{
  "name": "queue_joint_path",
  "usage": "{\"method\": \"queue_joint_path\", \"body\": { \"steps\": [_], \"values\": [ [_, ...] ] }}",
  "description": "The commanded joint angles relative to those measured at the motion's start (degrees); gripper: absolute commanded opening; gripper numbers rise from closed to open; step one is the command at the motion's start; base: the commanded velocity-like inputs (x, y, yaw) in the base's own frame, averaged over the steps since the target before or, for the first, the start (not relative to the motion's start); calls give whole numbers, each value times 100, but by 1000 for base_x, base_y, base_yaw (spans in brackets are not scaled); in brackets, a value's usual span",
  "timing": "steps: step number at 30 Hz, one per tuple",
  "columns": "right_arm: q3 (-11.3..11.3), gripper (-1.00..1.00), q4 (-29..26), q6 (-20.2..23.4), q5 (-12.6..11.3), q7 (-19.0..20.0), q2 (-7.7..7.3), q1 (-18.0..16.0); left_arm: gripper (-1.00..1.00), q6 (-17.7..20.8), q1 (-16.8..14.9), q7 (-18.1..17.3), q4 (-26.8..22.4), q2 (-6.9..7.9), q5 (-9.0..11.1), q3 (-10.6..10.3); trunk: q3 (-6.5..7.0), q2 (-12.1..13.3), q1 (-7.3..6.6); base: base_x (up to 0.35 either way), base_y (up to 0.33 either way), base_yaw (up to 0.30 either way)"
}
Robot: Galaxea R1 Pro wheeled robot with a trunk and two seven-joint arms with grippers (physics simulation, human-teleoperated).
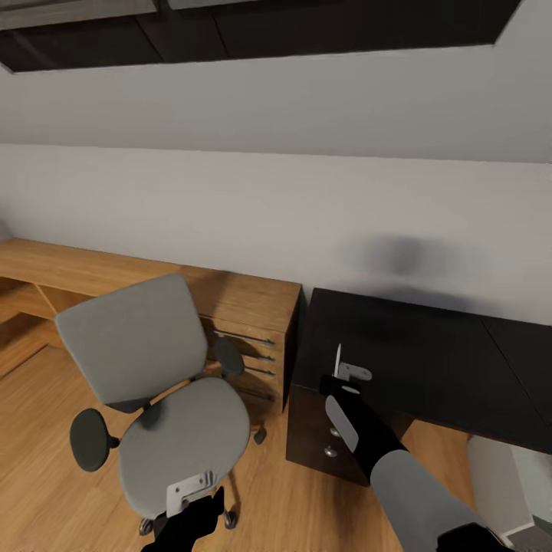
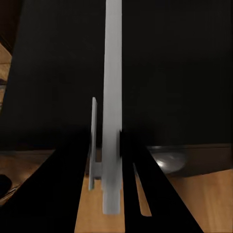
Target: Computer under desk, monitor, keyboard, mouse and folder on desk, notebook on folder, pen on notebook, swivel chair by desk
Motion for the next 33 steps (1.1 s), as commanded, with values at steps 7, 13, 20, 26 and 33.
{"method": "queue_joint_path", "body": {
  "steps": [7, 13, 20, 26, 33],
  "values": [
    [22, -100, -249, 28, -46, -181, -2, 7, 100, 10, -1, 49, 43, 0, 61, 4, 119, 276, -153, -14, 0, 0],
    [-9, -100, -421, 28, -31, -201, -21, 12, 100, -20, -1, 93, 172, -6, 47, 0, 227, 517, -285, -1, 0, -74],
    [-574, -100, -1354, 752, -37, -210, -205, 127, 100, -109, -1, 88, 1082, 11, 21, 88, 352, 797, -439, 0, 0, -277],
    [-813, -100, -2197, 1184, -37, -210, -214, 462, 100, -446, -13, 69, 1765, 26, 29, 94, 455, 1038, -570, 0, 0, -121],
    [-834, -100, -2643, 1222, -47, -810, -190, 705, 100, -1133, -19, 39, 2435, 119, 49, 133, 581, 1319, -724, 0, 0, -3]
  ]
}}
